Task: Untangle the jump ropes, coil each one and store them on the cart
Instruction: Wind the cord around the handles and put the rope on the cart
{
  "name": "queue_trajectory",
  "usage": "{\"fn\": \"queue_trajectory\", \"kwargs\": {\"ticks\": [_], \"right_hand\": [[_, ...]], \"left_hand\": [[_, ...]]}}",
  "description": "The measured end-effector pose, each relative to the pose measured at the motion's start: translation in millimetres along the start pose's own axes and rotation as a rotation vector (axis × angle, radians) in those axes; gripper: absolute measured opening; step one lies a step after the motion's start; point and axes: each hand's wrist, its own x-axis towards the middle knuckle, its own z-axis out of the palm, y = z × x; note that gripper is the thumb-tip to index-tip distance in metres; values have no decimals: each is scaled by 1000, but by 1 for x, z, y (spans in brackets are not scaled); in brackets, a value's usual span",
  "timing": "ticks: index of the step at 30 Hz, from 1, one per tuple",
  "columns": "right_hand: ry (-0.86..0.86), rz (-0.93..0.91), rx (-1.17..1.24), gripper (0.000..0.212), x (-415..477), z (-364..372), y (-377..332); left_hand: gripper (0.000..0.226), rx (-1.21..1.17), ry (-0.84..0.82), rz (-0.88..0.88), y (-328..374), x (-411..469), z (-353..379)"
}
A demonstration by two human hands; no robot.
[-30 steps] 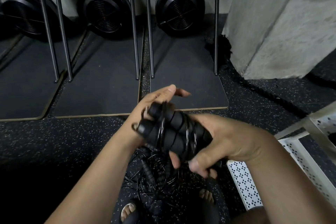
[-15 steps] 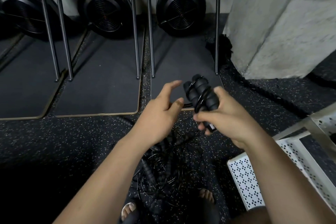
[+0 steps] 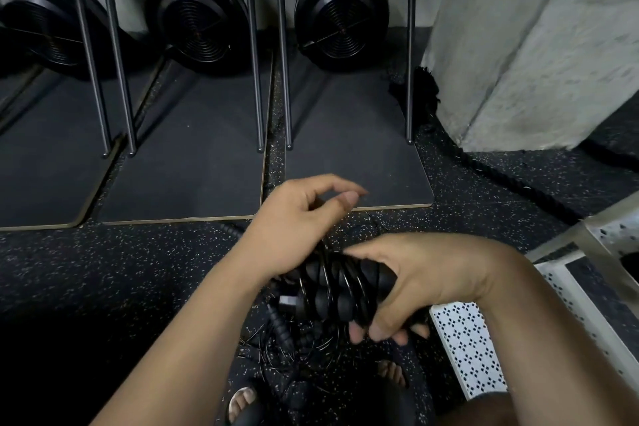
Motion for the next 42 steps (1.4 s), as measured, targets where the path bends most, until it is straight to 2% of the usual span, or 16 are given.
{"fn": "queue_trajectory", "kwargs": {"ticks": [3,6,7,9,11,12,14,16,21,24,26,29,32,35,38,42], "right_hand": [[-87,-127,43,53,-3,1,-3],[-69,-294,157,60,-1,4,-3],[-26,-357,208,60,1,4,-3],[78,-466,306,51,5,4,-2],[192,-540,392,40,9,4,-3],[256,-563,433,38,11,3,-2],[394,-591,511,39,14,2,-2],[531,-622,567,38,15,1,-3],[921,-587,537,47,18,-11,0],[1152,-436,405,52,20,-19,12],[1218,-313,294,55,21,-22,18],[1185,-109,117,55,22,-22,21],[1039,48,-12,50,24,-16,18],[776,128,-78,50,23,-8,13],[474,172,-149,60,23,-1,11],[187,133,-157,44,15,4,7]], "left_hand": [[31,-227,-112,-119,7,1,-3],[44,-387,-114,-218,2,1,0],[50,-392,-98,-238,1,-2,2],[57,-209,-40,-229,-3,-7,6],[40,-135,29,-189,-4,-7,10],[37,-184,65,-196,-6,-3,12],[52,-232,66,-202,-13,6,17],[58,-134,8,-179,-17,8,18],[37,76,-53,-142,-28,9,18],[36,148,-77,-187,-30,10,17],[35,189,-73,-169,-28,9,14],[36,270,-38,-109,-26,8,11],[44,329,-10,-58,-24,5,9],[63,308,11,-52,-22,3,6],[64,267,-28,-34,-19,3,9],[60,118,-157,-71,-14,2,12]]}}
